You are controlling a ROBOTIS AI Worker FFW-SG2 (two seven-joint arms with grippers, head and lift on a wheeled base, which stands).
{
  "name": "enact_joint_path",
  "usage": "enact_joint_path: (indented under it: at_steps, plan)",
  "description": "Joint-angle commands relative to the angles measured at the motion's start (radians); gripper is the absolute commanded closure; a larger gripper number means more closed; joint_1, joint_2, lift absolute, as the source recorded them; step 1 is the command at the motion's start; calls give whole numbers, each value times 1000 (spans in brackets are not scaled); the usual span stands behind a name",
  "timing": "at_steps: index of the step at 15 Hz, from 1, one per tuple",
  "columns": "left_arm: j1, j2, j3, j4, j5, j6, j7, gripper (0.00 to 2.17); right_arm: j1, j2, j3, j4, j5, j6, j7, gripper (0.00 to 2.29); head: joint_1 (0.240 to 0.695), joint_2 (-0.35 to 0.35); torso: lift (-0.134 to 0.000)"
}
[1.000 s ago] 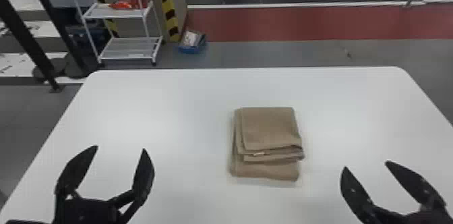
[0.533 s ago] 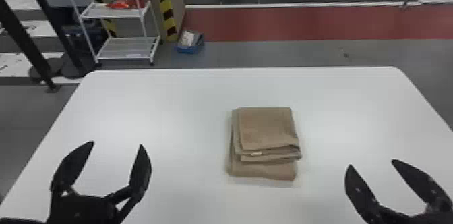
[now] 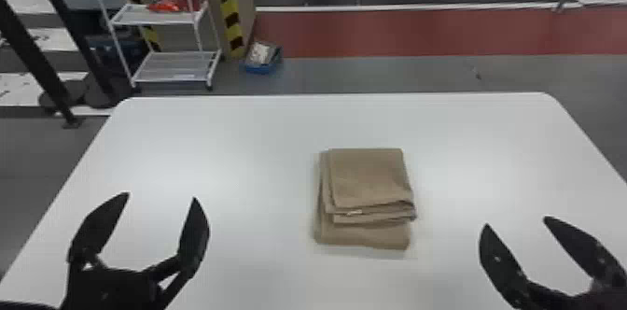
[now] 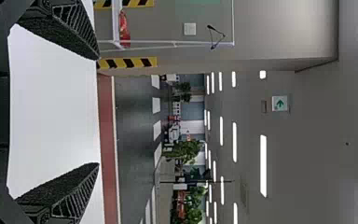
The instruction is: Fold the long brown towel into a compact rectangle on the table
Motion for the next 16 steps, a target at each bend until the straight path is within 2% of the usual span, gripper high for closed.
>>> enact_joint_path:
  at_steps: [1, 16]
  plan:
    - [2, 1, -1, -5, -1, 0, 0, 80, 2, -2, -2, -7, -6, -3, 0, 97, 695, 45, -123]
    - [20, 7, 6, -25, 7, 3, -2, 83, 18, 9, 13, -19, 6, -55, 3, 124, 695, 50, -123]
